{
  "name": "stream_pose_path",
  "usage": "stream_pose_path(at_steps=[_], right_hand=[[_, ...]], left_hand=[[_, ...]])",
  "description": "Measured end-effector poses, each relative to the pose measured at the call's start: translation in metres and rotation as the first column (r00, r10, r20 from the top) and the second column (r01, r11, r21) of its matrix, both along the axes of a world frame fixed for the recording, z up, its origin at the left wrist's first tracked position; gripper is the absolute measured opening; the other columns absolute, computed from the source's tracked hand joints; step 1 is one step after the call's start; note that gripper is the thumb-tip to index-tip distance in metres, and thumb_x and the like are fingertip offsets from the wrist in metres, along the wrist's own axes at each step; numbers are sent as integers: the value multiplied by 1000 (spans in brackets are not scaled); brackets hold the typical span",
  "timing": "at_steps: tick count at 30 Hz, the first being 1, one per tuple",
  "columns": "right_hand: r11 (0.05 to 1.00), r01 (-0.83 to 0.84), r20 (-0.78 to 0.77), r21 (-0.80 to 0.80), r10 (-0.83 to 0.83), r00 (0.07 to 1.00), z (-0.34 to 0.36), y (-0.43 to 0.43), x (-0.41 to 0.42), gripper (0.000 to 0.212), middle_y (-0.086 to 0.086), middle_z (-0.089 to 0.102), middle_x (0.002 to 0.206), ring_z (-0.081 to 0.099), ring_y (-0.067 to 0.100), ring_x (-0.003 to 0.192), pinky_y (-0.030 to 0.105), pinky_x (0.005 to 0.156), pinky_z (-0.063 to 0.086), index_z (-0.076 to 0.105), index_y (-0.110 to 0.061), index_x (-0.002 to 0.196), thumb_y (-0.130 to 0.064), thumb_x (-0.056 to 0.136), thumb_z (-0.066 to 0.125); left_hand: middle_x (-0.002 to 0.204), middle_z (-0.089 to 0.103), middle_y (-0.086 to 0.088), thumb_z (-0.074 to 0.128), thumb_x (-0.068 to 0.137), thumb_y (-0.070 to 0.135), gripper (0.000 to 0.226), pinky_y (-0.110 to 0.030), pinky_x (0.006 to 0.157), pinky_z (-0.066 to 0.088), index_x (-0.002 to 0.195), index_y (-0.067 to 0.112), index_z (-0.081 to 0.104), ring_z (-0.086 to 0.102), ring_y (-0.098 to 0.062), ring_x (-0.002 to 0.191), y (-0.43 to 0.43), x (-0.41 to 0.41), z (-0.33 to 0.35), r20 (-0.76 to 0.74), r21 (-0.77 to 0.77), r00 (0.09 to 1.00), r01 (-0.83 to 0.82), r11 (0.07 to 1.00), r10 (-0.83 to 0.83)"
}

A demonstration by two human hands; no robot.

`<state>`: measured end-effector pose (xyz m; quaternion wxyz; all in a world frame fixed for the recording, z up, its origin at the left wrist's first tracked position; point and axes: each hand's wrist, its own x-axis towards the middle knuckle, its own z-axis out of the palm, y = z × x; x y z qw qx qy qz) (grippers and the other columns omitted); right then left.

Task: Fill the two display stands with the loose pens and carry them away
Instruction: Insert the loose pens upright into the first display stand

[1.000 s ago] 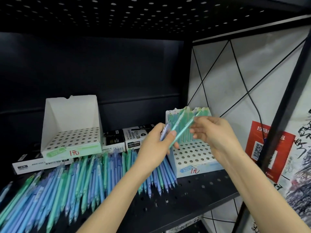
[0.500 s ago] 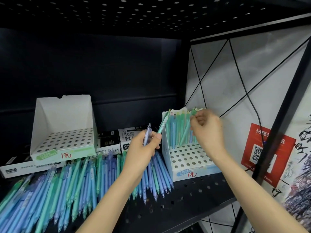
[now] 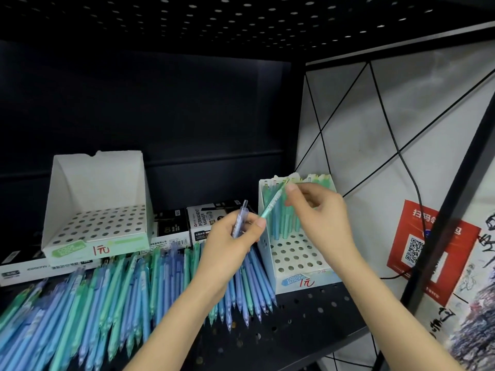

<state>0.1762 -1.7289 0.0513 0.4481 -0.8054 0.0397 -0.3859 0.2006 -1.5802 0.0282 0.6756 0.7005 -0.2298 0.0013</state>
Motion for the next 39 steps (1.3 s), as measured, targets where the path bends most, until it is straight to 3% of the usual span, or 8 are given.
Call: stream_pose_path(at_steps=[3, 8, 11, 15, 18, 26, 34, 39], right_hand=[[959, -211, -91, 192, 231, 969, 7, 8, -9, 33, -5, 57, 54, 49, 2, 45, 21, 51, 43, 63, 1, 74, -29, 88, 61], [883, -214, 25, 417, 224, 974, 19, -18, -18, 15, 7, 62, 66, 57, 11, 49, 21, 52, 52, 65, -3, 83, -15, 90, 59], [969, -50, 45, 241, 40, 998, 19, -43, -14, 11, 7, 63, 73, 61, 8, 55, 24, 59, 56, 59, -18, 84, -12, 93, 54], [993, 80, -64, -85, -85, 994, 7, -49, 0, 7, 11, 64, 75, 64, 27, 66, 47, 66, 55, 54, -16, 90, -10, 91, 51], [973, 91, -121, -211, -118, 986, 1, -46, 9, 7, 13, 62, 70, 64, 32, 67, 40, 59, 50, 52, -12, 84, -11, 90, 50], [946, 55, -139, -320, -104, 985, 6, -47, 16, 31, 6, 62, 72, 58, 20, 69, 31, 62, 46, 51, -12, 119, -9, 88, 50], [989, -34, -209, -141, 4, 978, -1, -45, 20, 20, 10, 67, 89, 60, 20, 79, 42, 76, 53, 41, -16, 103, -11, 89, 54], [979, 27, -160, -200, -60, 985, -2, -42, 25, 15, -11, 52, 77, 51, 7, 71, 27, 74, 45, 51, -17, 95, -11, 84, 60]], left_hand=[[59, 55, 15, 62, 87, 23, 10, -10, 58, 40, 80, 16, 64, 49, 4, 56, -2, -4, 1, 79, 41, 996, 48, 998, -51], [79, 61, 4, 55, 87, 39, 19, -12, 66, 43, 90, 23, 64, 53, 4, 68, 2, -1, -1, 58, 69, 998, -4, 998, 0], [78, 56, 12, 36, 91, 51, 36, -20, 64, 36, 95, 27, 64, 49, 1, 68, 3, 4, -4, -72, 28, 996, -50, 998, 52], [78, 55, 3, 32, 99, 38, 37, -19, 52, 31, 93, 24, 66, 43, -8, 66, 1, 7, -5, -130, -36, 989, -80, 996, 74], [76, 53, 0, 35, 100, 26, 32, -13, 45, 31, 93, 20, 65, 42, -7, 63, 0, 7, -6, -144, -68, 988, -68, 995, 58], [71, 50, 1, 41, 98, 18, 26, -20, 52, 33, 86, 23, 64, 43, -9, 64, -1, 8, -8, -128, -79, 991, -56, 995, 46], [72, 57, 0, 43, 97, 8, 23, -18, 50, 36, 104, 23, 58, 47, -10, 65, 0, 8, -10, -110, -99, 993, -58, 993, 47], [73, 62, 1, 46, 96, 10, 16, -19, 51, 37, 96, 18, 60, 50, -8, 65, -1, 8, -10, -81, -75, 996, -34, 997, 27]])
